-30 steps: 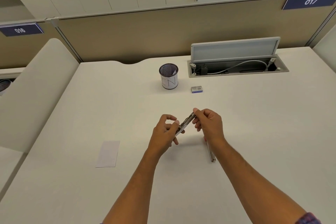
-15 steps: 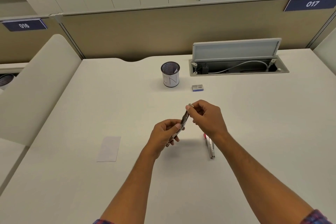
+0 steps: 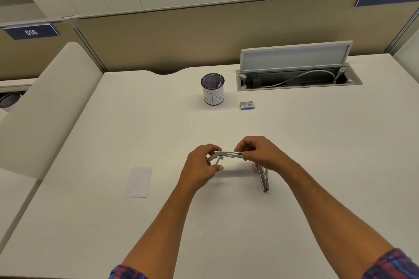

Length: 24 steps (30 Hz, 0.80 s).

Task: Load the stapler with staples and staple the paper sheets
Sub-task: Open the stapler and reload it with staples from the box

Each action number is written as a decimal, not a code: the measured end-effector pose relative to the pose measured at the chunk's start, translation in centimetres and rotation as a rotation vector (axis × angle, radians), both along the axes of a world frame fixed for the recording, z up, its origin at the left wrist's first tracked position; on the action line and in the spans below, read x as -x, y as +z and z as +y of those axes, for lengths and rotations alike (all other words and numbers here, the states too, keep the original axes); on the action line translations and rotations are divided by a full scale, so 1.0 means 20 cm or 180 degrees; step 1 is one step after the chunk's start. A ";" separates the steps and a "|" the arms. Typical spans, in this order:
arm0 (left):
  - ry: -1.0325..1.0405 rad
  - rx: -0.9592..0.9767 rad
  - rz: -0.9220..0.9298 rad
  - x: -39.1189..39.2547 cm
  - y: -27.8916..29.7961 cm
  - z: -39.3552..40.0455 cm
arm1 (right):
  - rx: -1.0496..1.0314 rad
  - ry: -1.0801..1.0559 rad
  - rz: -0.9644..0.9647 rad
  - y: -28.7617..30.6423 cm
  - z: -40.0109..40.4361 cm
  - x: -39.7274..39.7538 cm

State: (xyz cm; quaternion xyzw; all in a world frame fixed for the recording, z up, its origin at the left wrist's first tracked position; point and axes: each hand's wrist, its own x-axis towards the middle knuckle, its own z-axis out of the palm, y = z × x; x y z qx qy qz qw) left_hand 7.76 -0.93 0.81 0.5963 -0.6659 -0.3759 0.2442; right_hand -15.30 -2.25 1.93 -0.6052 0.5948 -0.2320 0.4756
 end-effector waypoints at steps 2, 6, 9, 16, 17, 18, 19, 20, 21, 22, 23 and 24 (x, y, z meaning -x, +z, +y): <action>-0.0302 0.0428 -0.0490 0.01 -0.01 0.01 | 0.0076 0.0306 0.0267 -0.01 0.00 0.01; -0.0632 0.1179 -0.1282 0.02 -0.03 0.02 | 0.0426 0.0377 0.0616 -0.03 0.00 -0.01; -0.0650 0.1233 -0.1368 0.02 -0.04 0.02 | 0.0572 0.0263 0.0653 -0.05 0.00 -0.02; -0.0487 0.1153 -0.1345 -0.01 -0.06 0.00 | 0.0403 -0.0110 0.0160 -0.07 -0.03 -0.01; -0.0425 0.1086 -0.1308 -0.02 -0.06 -0.01 | 0.0323 -0.0150 0.0015 -0.08 -0.03 -0.02; -0.0373 0.1028 -0.1265 -0.02 -0.06 -0.03 | 0.0246 -0.0178 -0.0120 -0.08 -0.03 -0.02; -0.0359 0.0978 -0.1234 -0.02 -0.06 -0.04 | 0.0176 -0.0213 -0.0234 -0.09 -0.03 -0.03; -0.0384 0.0927 -0.1216 -0.02 -0.06 -0.06 | 0.0115 -0.0259 -0.0326 -0.10 -0.03 -0.04; -0.0434 0.0863 -0.1209 -0.03 -0.06 -0.08 | 0.0061 -0.0325 -0.0400 -0.11 -0.03 -0.05; -0.0492 0.0780 -0.1220 -0.03 -0.06 -0.10 | 0.0016 -0.0405 -0.0449 -0.12 -0.03 -0.06; -0.0544 0.0675 -0.1235 -0.03 -0.06 -0.11 | -0.0015 -0.0487 -0.0468 -0.13 -0.03 -0.07; -0.0581 0.0555 -0.1229 -0.04 -0.07 -0.13 | -0.0020 -0.0544 -0.0455 -0.15 -0.04 -0.08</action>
